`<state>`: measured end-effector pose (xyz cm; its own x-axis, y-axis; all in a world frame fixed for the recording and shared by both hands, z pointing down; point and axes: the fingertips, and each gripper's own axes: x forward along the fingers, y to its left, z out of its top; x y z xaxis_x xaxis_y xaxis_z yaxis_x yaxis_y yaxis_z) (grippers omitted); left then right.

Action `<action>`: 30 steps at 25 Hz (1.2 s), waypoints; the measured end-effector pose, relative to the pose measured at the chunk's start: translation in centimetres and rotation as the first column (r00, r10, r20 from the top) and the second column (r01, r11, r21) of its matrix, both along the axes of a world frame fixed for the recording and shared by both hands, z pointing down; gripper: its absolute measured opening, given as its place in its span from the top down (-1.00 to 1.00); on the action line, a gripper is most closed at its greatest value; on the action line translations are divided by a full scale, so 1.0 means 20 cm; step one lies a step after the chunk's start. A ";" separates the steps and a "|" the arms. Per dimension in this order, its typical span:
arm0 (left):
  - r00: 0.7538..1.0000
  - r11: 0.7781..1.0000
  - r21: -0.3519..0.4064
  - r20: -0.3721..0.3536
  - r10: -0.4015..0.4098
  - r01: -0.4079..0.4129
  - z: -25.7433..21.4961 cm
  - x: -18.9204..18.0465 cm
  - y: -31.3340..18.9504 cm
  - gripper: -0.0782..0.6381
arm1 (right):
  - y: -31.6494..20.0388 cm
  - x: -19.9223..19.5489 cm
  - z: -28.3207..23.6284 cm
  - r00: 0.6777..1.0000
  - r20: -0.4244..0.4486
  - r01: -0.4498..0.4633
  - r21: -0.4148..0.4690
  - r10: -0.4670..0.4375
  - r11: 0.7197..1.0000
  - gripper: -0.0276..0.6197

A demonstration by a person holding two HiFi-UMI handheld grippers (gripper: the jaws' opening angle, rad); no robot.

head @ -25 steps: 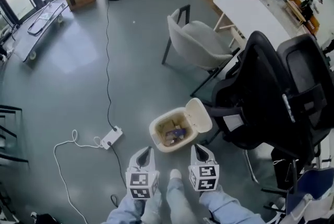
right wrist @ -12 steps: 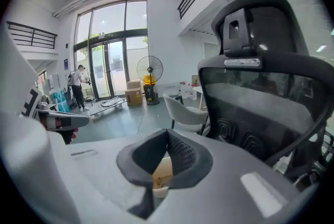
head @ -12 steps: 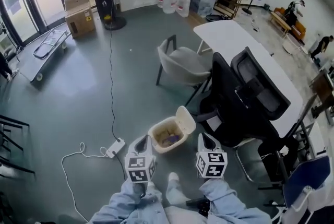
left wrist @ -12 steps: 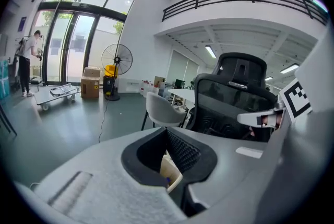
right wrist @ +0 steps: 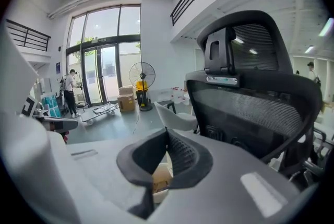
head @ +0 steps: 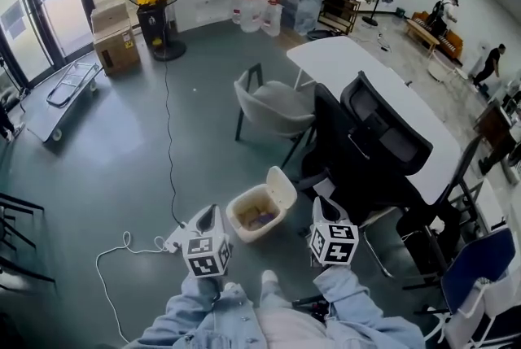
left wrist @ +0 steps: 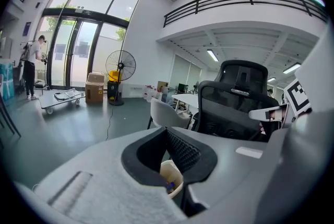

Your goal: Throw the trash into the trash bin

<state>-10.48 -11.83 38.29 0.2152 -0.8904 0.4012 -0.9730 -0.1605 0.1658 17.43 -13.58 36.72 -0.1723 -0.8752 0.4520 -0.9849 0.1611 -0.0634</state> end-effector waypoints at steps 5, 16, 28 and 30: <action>1.000 1.000 -0.003 -0.010 -0.001 0.001 -0.01 0.00 -0.01 0.79 | 0.01 -0.03 0.01 1.000 -0.002 0.010 -0.016 -0.010 1.000 0.91; 1.000 1.000 -0.011 -0.013 -0.008 0.008 0.01 -0.01 -0.03 0.79 | -0.02 0.00 0.02 1.000 -0.014 -0.028 -0.027 0.028 0.999 0.91; 0.999 1.000 -0.016 -0.024 -0.027 0.026 0.03 -0.04 -0.05 0.79 | -0.08 -0.02 0.02 1.000 -0.006 -0.022 -0.021 0.021 1.000 0.91; 0.999 0.999 -0.019 -0.028 -0.034 0.034 0.03 -0.05 -0.06 0.79 | -0.08 -0.03 0.02 1.000 -0.003 -0.020 -0.024 0.020 1.000 0.91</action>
<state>-11.51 -12.93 38.93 0.1963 -0.8899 0.4118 -0.9728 -0.1240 0.1959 16.75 -15.15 37.17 -0.1531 -0.8677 0.4730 -0.9881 0.1396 -0.0638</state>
